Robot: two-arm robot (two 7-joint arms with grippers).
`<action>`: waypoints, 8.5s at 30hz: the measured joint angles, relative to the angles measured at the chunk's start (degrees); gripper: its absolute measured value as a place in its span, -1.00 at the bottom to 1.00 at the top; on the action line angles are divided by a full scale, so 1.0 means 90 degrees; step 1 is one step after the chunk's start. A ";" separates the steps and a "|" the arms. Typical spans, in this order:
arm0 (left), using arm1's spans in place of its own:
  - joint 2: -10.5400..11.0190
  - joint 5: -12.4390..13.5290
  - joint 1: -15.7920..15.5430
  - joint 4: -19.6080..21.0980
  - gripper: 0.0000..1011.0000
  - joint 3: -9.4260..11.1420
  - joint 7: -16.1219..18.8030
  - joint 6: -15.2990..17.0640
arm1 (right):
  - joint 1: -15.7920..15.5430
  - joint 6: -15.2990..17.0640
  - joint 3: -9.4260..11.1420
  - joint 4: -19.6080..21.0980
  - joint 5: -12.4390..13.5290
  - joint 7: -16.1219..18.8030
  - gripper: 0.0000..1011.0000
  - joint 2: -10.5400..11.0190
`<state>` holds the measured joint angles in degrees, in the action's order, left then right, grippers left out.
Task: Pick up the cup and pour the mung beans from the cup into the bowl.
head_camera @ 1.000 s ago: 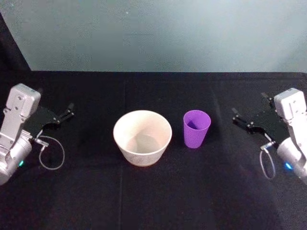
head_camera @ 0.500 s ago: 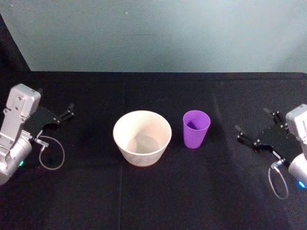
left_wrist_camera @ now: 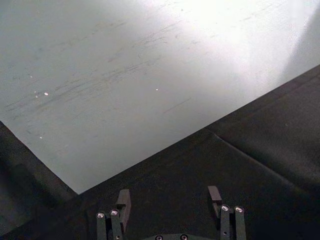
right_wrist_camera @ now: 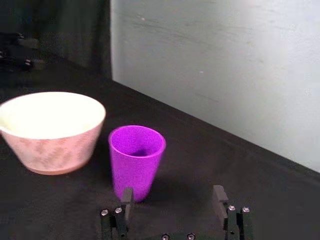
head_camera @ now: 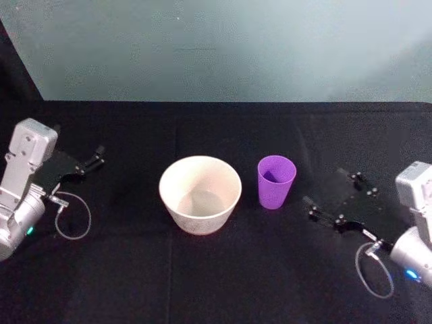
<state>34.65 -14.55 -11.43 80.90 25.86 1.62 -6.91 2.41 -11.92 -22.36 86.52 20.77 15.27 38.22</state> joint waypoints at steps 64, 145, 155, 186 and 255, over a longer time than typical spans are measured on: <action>0.0000 0.0000 0.0000 0.0000 0.98 0.0000 0.0000 0.0000 | 0.1588 0.0444 -0.0023 -0.2090 -0.0050 0.1745 0.97 -0.1825; 0.0000 0.0000 0.0000 0.0000 0.98 0.0000 0.0000 0.0000 | 0.0908 0.0780 0.0484 0.0091 0.0022 0.1275 0.45 -0.1369; 0.0000 0.0000 0.0000 0.0000 0.98 0.0000 0.0000 0.0000 | 0.0908 0.0780 0.0484 0.0091 0.0022 0.1277 0.45 -0.1369; 0.0000 0.0000 0.0000 0.0000 0.98 0.0000 0.0000 0.0000 | 0.0908 0.0781 0.0484 0.0092 0.0022 0.1277 0.45 -0.1369; 0.0000 0.0000 0.0000 0.0000 0.98 0.0000 0.0000 0.0000 | 0.0923 0.0781 0.0455 0.0105 -0.0053 0.1271 0.45 -0.1350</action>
<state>34.65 -14.55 -11.43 80.90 25.86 1.62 -6.91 10.72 -4.88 -18.26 87.46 20.29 26.71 26.07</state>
